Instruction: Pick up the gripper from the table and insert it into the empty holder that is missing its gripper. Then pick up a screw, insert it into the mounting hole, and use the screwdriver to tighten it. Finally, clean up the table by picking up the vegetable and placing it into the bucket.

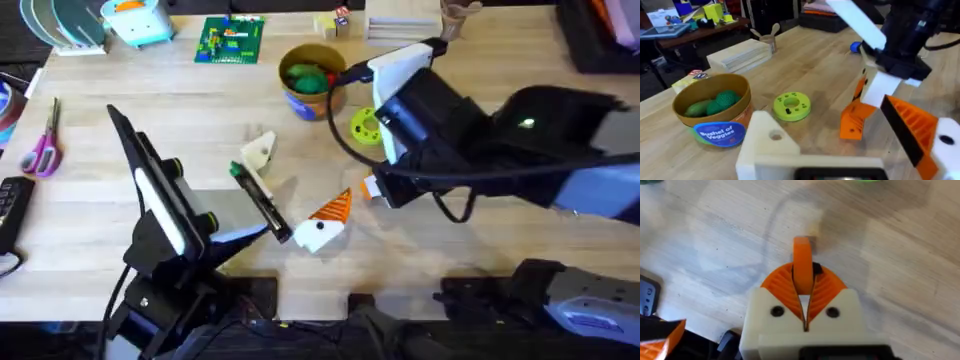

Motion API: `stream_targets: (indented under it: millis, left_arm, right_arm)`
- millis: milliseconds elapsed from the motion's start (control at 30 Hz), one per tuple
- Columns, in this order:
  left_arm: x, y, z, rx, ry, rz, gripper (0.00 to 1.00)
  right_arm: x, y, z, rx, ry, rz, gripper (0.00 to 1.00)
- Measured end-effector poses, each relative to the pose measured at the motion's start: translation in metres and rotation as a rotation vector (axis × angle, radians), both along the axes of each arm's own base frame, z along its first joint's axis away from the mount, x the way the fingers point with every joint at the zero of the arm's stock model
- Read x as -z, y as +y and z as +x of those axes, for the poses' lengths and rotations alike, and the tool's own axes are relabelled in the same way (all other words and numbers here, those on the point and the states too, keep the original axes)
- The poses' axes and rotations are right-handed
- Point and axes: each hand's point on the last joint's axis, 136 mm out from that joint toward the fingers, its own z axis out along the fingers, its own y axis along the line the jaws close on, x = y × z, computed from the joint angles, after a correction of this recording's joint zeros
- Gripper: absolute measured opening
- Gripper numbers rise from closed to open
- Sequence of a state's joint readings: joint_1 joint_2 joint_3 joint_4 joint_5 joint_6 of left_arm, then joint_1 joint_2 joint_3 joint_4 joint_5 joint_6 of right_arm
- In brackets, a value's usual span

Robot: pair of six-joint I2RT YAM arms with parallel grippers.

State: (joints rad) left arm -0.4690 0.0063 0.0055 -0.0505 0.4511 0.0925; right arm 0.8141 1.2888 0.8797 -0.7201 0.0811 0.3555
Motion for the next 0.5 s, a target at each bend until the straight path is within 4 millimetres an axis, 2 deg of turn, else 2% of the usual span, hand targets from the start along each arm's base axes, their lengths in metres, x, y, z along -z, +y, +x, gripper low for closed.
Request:
stream_targets:
  millis: [67, 167, 300, 400, 500]
  left_arm:
    - [0.0, 0.0, 0.0, 0.0, 0.0, 0.0, 0.992]
    - [0.0, 0.0, 0.0, 0.0, 0.0, 0.0, 0.993]
    - [0.0, 0.0, 0.0, 0.0, 0.0, 0.0, 0.993]
    - [0.0, 0.0, 0.0, 0.0, 0.0, 0.0, 0.993]
    - [0.0, 0.0, 0.0, 0.0, 0.0, 0.0, 0.993]
  right_arm:
    - [-0.013, -0.006, 0.001, 0.005, -0.017, 0.011, 0.013]
    - [-0.047, -0.018, 0.007, 0.032, -0.086, 0.067, 0.012]
    - [-0.084, -0.048, 0.016, 0.12, -0.192, 0.137, 0.011]
    - [-0.096, -0.058, 0.035, 0.194, -0.266, 0.233, 0.011]
    - [-0.093, -0.044, 0.057, 0.214, -0.265, 0.416, 0.011]
